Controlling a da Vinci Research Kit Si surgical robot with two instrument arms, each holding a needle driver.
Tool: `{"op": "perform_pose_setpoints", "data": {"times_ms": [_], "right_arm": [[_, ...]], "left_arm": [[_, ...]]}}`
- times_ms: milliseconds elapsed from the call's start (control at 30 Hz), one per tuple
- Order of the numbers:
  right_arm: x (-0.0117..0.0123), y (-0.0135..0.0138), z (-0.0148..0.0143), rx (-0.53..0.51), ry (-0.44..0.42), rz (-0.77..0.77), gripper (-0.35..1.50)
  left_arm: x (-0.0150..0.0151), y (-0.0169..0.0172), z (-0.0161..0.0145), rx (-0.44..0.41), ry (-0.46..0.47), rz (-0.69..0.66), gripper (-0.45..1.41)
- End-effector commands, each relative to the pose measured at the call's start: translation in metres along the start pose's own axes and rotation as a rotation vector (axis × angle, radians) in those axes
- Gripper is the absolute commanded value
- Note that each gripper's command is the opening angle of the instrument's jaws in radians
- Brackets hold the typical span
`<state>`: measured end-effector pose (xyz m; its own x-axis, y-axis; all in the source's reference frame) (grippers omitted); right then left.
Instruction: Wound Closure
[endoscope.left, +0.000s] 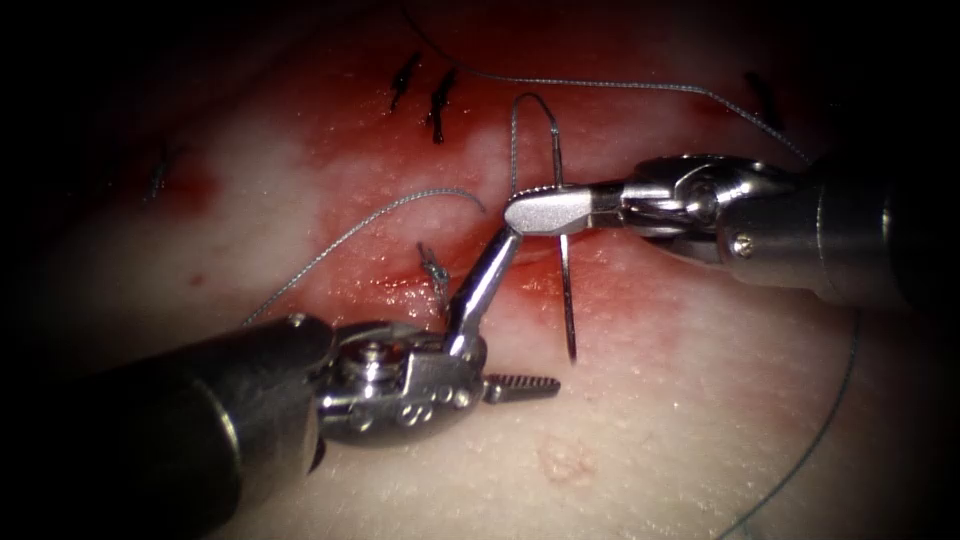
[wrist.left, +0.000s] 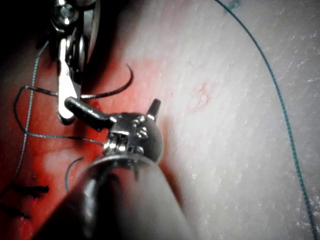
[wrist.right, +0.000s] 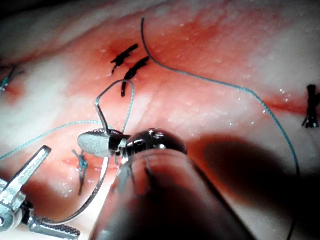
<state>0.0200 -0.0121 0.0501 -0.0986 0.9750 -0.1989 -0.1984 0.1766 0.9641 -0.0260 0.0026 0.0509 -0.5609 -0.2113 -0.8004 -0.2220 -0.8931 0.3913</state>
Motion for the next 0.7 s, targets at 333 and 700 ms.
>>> {"op": "perform_pose_setpoints", "data": {"times_ms": [333,700], "right_arm": [[-0.0003,0.0007,0.0012,0.140,0.033,-0.505,-0.35],[-0.0005,0.0004,0.0016,0.184,0.052,-0.726,-0.35]], "left_arm": [[-0.0064,-0.0021,0.0000,-0.333,-0.055,-0.369,-0.45],[-0.0089,0.0004,0.0038,-0.519,-0.466,-0.340,-0.45]]}}
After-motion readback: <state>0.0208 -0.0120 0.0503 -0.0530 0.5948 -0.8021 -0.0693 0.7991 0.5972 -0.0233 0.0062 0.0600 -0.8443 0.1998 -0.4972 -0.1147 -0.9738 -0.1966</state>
